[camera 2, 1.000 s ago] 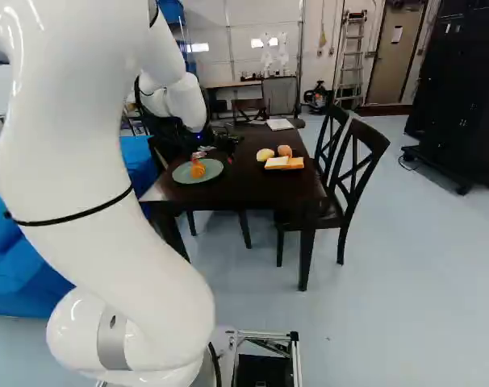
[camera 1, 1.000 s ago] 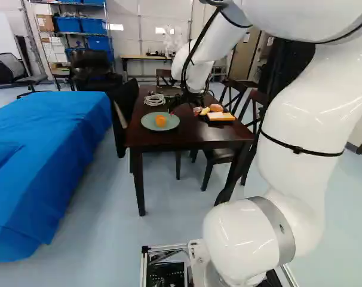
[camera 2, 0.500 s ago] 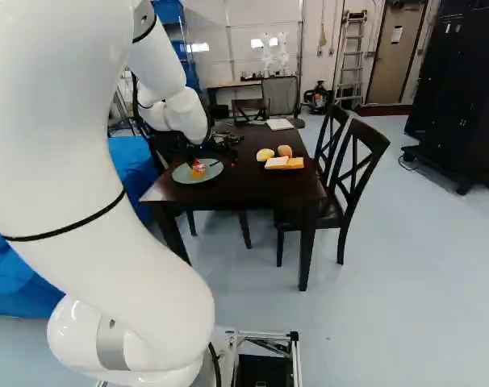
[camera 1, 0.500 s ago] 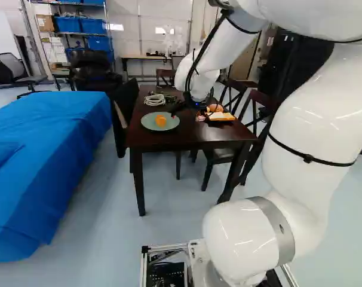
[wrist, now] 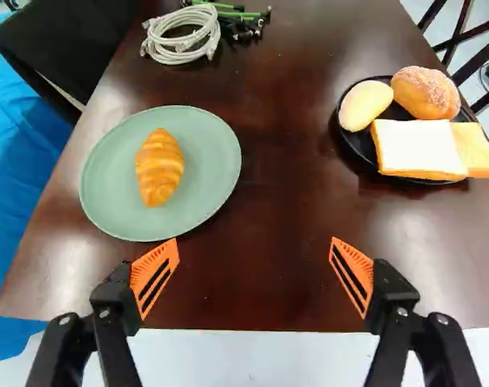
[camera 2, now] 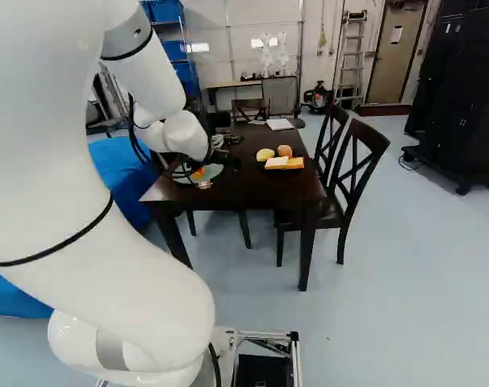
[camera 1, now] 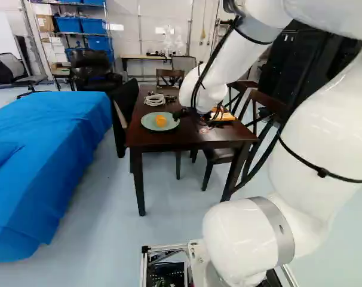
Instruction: Move the croissant to the empty plate
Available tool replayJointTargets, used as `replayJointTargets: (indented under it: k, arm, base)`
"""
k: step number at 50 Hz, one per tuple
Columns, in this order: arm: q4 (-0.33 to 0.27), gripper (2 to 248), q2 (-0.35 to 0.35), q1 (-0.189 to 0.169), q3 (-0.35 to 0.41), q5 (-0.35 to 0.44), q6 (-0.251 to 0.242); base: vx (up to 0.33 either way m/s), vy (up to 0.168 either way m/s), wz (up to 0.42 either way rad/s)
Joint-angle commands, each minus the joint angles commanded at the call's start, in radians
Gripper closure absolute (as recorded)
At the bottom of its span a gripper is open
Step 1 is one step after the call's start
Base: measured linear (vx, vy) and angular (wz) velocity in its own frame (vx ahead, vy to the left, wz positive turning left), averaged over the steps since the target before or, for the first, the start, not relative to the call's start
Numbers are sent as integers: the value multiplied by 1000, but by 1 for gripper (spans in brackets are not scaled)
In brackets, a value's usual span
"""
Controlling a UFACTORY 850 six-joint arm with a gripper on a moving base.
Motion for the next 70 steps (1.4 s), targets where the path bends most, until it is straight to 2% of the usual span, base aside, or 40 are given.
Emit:
replayJointTargets:
  k: [23, 35, 52, 70]
  arm:
    - [-6, 3, 90, -20, 195, 257, 0]
    - [-8, 3, 128, -29, 277, 365, 0]
    - [-11, 3, 173, -39, 375, 494, 0]
    - [-13, 3, 208, -46, 450, 594, 0]
  base:
    - [0, 0, 0]
    - [0, 0, 0]
    - [0, 0, 0]
    - [0, 0, 0]
